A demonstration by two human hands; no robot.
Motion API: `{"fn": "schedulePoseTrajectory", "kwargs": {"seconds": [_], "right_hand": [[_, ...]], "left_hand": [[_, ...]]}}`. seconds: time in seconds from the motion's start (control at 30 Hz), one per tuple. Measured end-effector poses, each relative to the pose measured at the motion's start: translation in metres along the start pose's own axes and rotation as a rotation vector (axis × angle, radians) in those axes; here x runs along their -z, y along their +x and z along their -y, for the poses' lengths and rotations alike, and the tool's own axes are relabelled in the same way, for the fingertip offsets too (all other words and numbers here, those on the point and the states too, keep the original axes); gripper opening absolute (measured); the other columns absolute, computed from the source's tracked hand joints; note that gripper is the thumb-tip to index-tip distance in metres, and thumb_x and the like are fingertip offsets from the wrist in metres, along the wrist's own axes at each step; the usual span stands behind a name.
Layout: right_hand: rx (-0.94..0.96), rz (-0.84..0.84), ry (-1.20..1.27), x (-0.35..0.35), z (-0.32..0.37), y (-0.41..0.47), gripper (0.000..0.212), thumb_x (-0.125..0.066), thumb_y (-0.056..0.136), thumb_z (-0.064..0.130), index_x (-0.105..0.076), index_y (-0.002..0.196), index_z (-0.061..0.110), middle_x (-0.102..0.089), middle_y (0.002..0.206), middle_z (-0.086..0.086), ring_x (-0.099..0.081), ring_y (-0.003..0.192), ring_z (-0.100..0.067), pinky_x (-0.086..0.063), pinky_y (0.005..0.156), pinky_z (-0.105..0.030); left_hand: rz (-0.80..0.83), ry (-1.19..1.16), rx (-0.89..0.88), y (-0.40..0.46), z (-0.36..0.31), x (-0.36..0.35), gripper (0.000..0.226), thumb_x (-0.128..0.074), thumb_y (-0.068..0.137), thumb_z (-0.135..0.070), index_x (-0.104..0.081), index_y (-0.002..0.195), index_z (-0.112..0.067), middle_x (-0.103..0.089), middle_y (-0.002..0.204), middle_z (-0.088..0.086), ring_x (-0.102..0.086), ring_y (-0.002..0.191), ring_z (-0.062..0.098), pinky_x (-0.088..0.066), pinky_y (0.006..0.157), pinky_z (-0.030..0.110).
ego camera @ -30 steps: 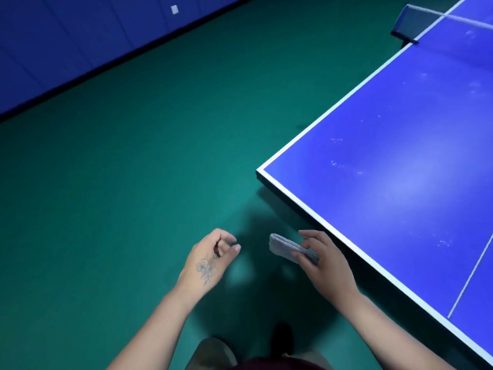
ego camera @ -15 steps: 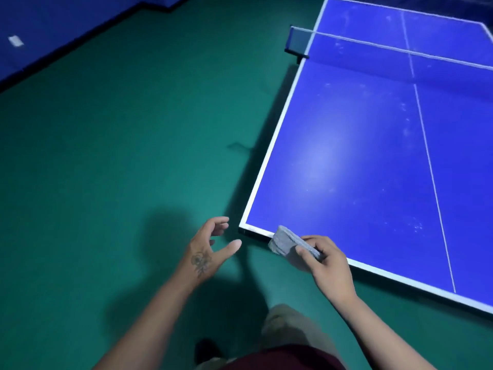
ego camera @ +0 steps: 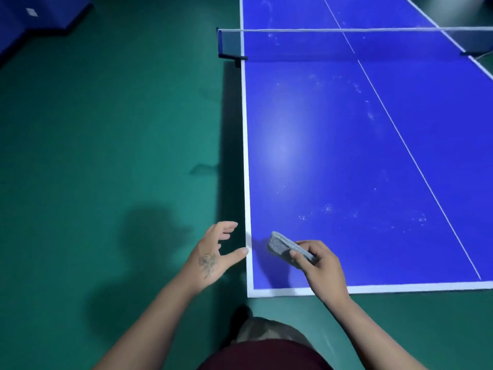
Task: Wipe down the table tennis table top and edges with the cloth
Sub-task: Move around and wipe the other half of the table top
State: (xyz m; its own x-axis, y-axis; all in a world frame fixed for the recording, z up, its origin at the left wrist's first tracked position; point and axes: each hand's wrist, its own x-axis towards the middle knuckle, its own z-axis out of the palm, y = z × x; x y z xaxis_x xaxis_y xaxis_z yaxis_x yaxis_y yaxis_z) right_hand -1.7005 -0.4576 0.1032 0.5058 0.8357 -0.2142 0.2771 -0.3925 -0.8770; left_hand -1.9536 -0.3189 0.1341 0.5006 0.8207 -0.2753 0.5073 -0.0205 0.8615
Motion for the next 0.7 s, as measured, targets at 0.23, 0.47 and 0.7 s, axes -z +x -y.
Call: {"fn": "schedulePoseTrajectory", "kwargs": {"seconds": [0.23, 0.47, 0.7], "right_hand": [[-0.037, -0.031, 0.051, -0.039, 0.053, 0.074, 0.011, -0.076, 0.100, 0.026, -0.076, 0.092, 0.033, -0.073, 0.103, 0.016, -0.069, 0.096, -0.010, -0.056, 0.083, -0.041], [-0.154, -0.142, 0.061, -0.078, 0.076, 0.131, 0.011, -0.075, 0.099, 0.040, -0.072, 0.093, 0.031, -0.072, 0.094, 0.008, -0.067, 0.087, -0.022, -0.055, 0.078, -0.050], [-0.308, -0.328, 0.052, -0.139, 0.115, 0.187, 0.017, -0.074, 0.100, 0.040, -0.069, 0.090, 0.028, -0.064, 0.076, 0.004, -0.051, 0.065, -0.017, -0.039, 0.063, -0.035]], "left_hand": [[0.060, 0.011, 0.012, 0.097, -0.007, 0.057, 0.067, -0.092, 0.084, -0.030, -0.056, 0.140, -0.038, -0.057, 0.141, -0.019, -0.055, 0.126, -0.008, -0.044, 0.105, 0.021], [0.251, 0.003, -0.029, 0.202, 0.008, 0.084, 0.069, -0.093, 0.082, -0.023, -0.057, 0.138, -0.042, -0.060, 0.141, -0.018, -0.057, 0.131, -0.001, -0.044, 0.112, 0.029], [0.465, 0.000, -0.108, 0.330, 0.019, 0.148, 0.069, -0.093, 0.082, -0.023, -0.058, 0.137, -0.043, -0.062, 0.139, -0.017, -0.058, 0.130, -0.001, -0.045, 0.106, 0.025]]}}
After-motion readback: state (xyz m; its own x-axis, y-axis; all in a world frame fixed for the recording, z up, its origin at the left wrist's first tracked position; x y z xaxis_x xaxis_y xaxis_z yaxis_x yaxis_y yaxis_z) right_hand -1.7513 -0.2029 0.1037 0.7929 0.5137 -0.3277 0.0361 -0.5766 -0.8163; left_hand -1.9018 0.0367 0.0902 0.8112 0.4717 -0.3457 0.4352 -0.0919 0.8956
